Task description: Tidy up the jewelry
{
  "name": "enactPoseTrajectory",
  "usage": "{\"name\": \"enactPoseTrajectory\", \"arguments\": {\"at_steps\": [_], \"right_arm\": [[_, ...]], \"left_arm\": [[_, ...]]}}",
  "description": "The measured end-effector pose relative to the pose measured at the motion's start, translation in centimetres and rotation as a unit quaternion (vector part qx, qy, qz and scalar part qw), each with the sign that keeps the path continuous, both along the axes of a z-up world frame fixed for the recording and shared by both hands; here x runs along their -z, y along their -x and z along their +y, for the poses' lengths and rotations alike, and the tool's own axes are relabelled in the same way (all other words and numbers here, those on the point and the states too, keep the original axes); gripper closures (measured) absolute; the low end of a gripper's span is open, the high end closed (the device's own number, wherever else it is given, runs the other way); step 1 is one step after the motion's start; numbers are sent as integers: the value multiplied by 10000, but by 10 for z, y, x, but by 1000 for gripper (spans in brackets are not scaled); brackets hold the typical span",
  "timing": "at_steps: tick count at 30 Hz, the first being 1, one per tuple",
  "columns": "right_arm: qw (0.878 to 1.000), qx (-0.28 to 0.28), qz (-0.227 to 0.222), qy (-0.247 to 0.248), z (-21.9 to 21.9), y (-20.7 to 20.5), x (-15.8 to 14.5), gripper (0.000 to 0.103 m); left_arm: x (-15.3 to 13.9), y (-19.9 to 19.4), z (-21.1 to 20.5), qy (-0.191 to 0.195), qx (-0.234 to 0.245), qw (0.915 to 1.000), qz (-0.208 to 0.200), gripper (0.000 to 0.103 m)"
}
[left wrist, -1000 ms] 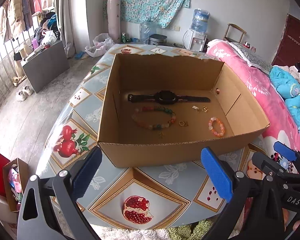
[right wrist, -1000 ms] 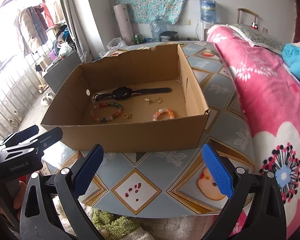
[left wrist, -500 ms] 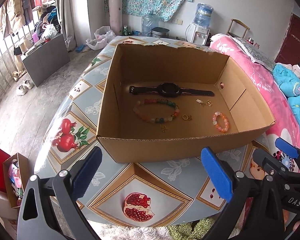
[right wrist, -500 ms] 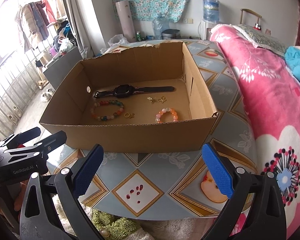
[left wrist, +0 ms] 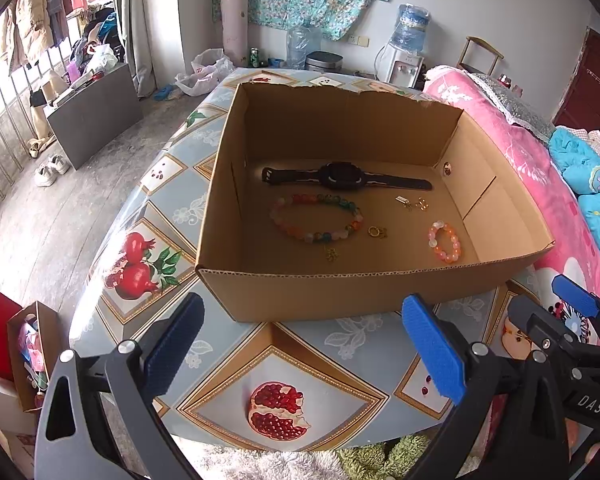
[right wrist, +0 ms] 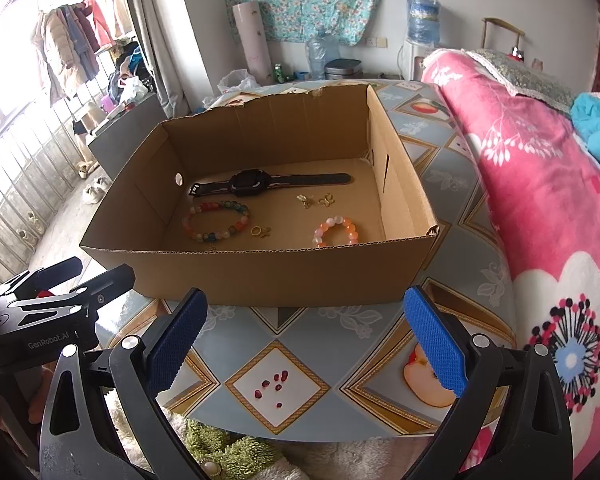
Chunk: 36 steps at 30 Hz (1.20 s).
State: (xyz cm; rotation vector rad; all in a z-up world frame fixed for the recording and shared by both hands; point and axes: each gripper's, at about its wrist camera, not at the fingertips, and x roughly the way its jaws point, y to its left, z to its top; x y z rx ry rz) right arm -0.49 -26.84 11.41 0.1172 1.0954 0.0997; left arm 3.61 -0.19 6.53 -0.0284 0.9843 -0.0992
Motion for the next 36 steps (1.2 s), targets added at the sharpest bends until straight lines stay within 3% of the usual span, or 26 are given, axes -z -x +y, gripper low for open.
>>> {"name": "enactPoseTrajectory", "arguments": {"at_steps": [36], "right_arm": [[10000, -51, 1, 48, -1, -2, 3, 8]], "left_arm": [[1, 3, -5, -20, 72, 10000, 45, 6]]}}
